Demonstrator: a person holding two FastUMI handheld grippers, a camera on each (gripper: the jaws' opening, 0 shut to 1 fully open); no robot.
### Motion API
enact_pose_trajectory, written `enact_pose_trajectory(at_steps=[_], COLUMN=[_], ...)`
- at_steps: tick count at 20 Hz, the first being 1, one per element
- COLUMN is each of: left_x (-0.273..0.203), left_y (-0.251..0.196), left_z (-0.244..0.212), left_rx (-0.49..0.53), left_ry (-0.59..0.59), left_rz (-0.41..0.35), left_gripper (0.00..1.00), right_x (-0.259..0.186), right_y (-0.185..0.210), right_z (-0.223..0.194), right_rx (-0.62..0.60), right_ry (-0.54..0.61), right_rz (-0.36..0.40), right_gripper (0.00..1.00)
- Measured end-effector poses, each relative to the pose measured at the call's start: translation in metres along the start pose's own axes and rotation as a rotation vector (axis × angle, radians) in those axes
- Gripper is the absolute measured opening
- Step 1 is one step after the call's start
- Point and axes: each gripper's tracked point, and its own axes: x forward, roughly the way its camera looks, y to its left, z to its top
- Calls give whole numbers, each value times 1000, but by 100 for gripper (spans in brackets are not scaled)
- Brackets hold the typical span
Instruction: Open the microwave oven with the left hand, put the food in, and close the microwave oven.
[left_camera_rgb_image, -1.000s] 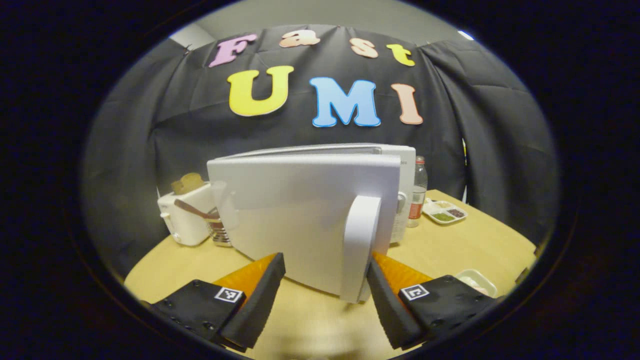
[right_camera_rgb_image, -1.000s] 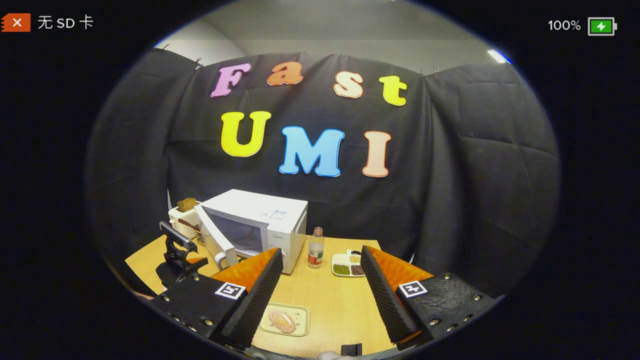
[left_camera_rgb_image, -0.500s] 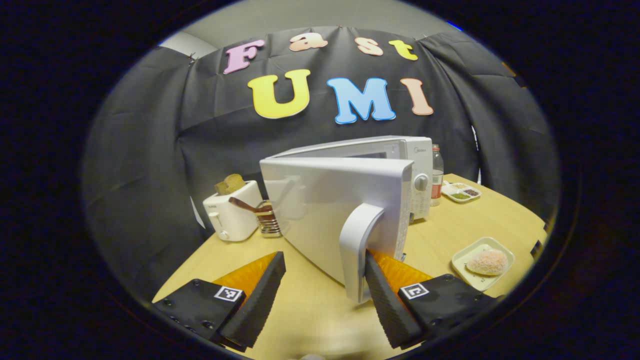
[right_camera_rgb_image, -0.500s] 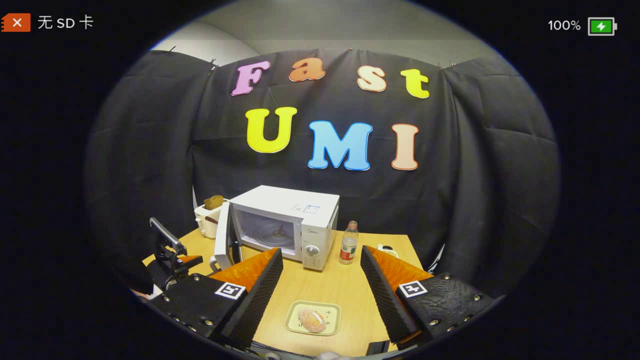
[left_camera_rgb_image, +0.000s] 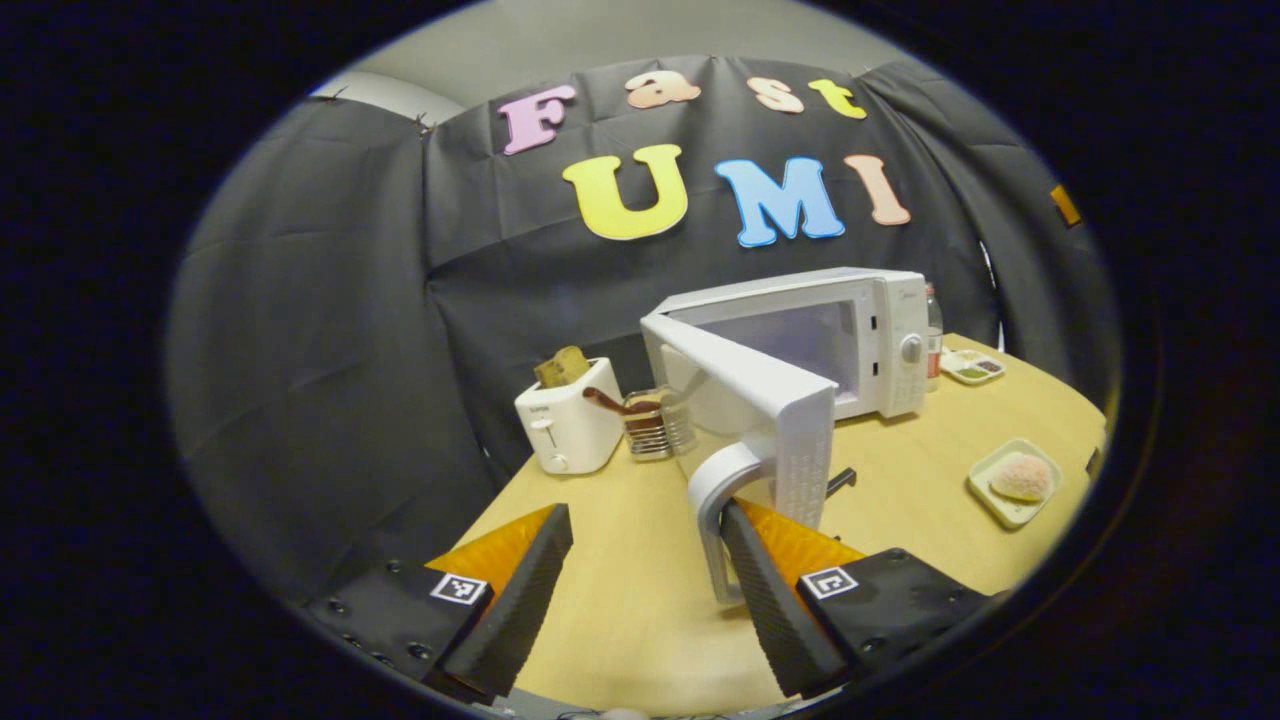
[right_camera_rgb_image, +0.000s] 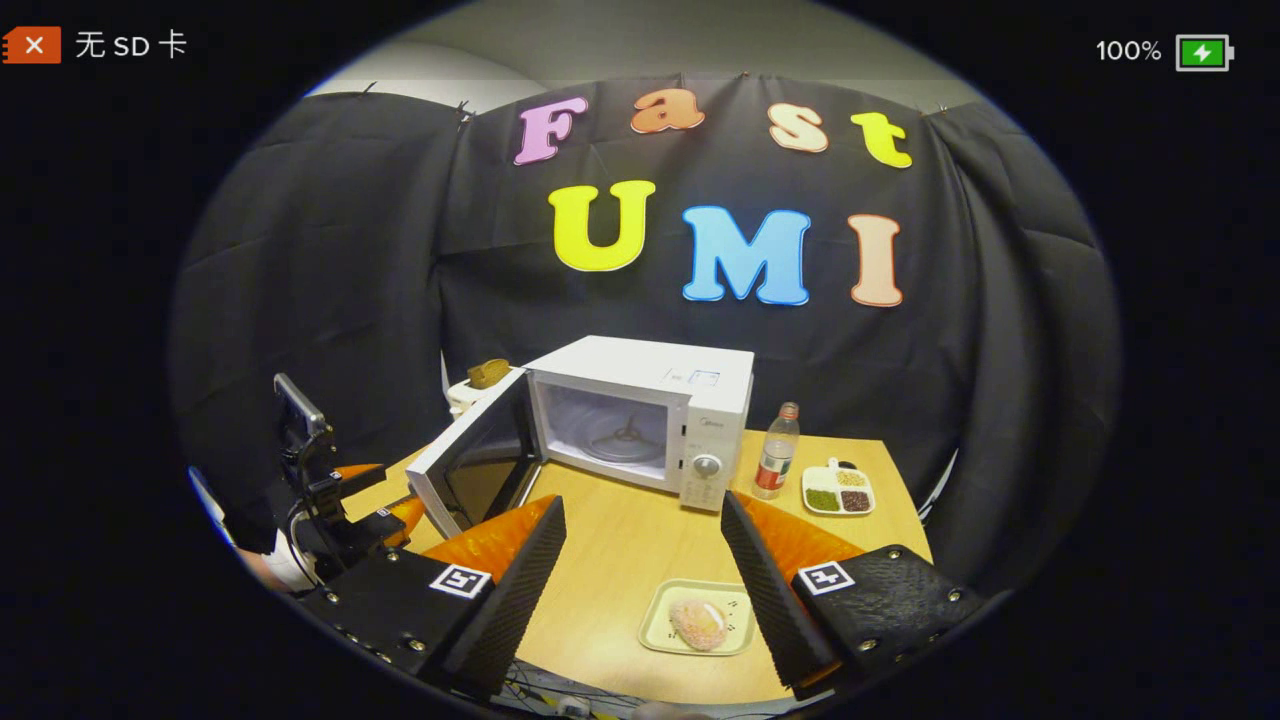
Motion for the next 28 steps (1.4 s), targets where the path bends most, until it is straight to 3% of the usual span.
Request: enact_pose_trajectory(at_steps=[5,10,13,15,16,18,23,28], left_x=[-5,-27,-51,-64,-68,-76,-77,-71], left_y=[66,72,54,38,30,12,-7,-25], left_z=[-18,9,42,70,84,115,171,196], left_rx=[-22,5,-43,-86,-115,-179,-164,-153], left_ry=[38,-2,-40,-66,-83,-114,-186,-210], left_rz=[98,101,61,25,4,-34,-53,-85], left_gripper=[98,98,100,94,100,100,95,100], right_x=[17,42,56,66,72,82,111,128], right_y=[5,-22,-53,-69,-75,-82,-86,-79], right_z=[-28,-100,-168,-204,-220,-244,-266,-270], right_rx=[0,-61,-57,-39,-39,-14,-3,16], right_ry=[28,130,265,333,362,410,442,439], right_rz=[2,-26,-44,-52,-54,-48,-12,37], right_gripper=[96,96,96,96,96,96,96,96])
